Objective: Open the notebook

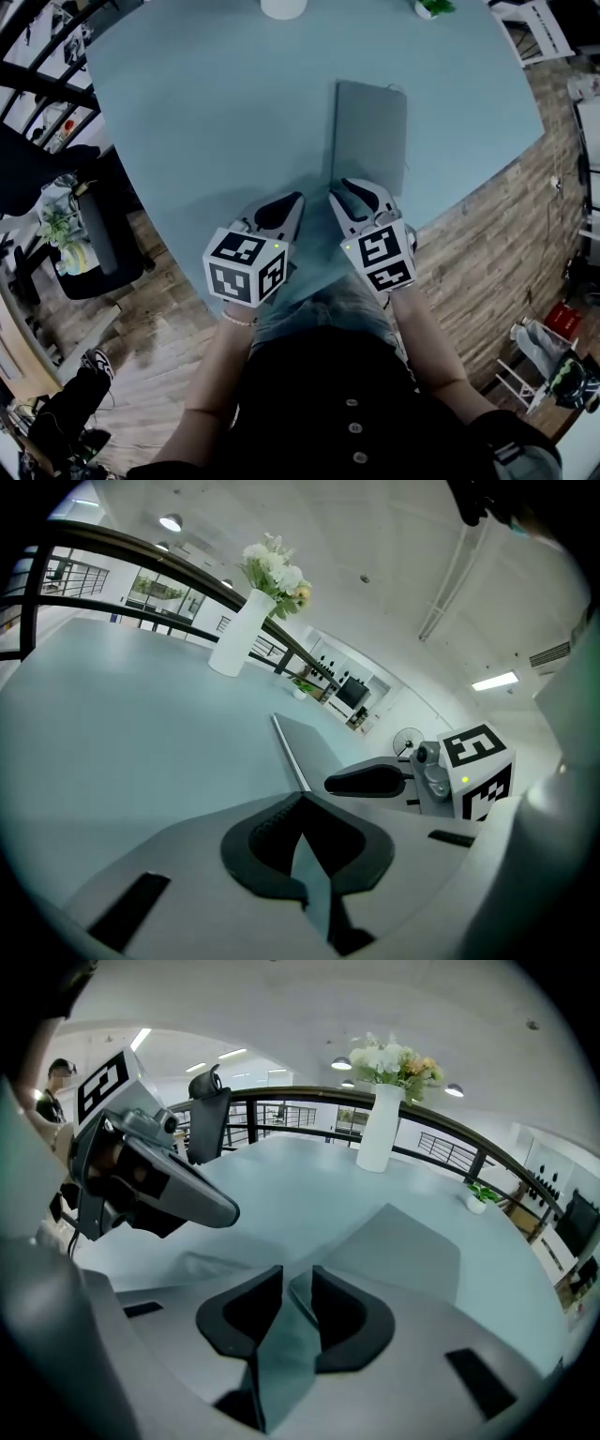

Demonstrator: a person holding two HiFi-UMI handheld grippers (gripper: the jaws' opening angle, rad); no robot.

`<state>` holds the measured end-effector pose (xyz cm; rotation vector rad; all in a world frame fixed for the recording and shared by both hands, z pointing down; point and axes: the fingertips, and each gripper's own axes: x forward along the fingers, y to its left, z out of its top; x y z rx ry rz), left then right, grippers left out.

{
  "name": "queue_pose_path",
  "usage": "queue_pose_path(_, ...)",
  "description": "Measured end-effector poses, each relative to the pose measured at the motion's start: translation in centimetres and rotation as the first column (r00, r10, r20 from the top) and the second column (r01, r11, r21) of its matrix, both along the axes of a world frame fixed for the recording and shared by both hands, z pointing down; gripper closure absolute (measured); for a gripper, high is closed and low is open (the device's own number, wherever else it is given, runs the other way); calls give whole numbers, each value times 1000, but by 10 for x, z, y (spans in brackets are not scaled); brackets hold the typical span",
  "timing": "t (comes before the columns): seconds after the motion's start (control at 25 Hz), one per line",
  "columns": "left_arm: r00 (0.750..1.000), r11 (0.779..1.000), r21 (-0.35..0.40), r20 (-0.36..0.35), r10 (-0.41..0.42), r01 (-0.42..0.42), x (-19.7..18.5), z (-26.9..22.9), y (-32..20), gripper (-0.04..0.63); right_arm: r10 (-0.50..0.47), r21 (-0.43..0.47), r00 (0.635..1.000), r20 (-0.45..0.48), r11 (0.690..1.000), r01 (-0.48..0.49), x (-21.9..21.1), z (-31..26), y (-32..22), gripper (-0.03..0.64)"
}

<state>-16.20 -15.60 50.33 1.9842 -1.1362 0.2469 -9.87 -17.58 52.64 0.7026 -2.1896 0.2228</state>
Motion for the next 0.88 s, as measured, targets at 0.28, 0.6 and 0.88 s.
queue_pose_path(0.28, 1000, 1000, -8, -9, -5, 5, -3, 9, -3, 578, -36, 54, 995, -97, 998, 41, 0, 13, -3, 503)
queue_pose_path(0.6, 1000, 1000, -4, -11, 14, -14, 5, 9, -1, 578, -62, 90, 982, -178, 993, 79, 0, 19, -5, 503)
queue_pose_path(0.88, 1000, 1000, 3, -2, 28, -28, 7, 8, 2, 578, -71, 123, 969, -235, 987, 103, 0, 22, -6, 513)
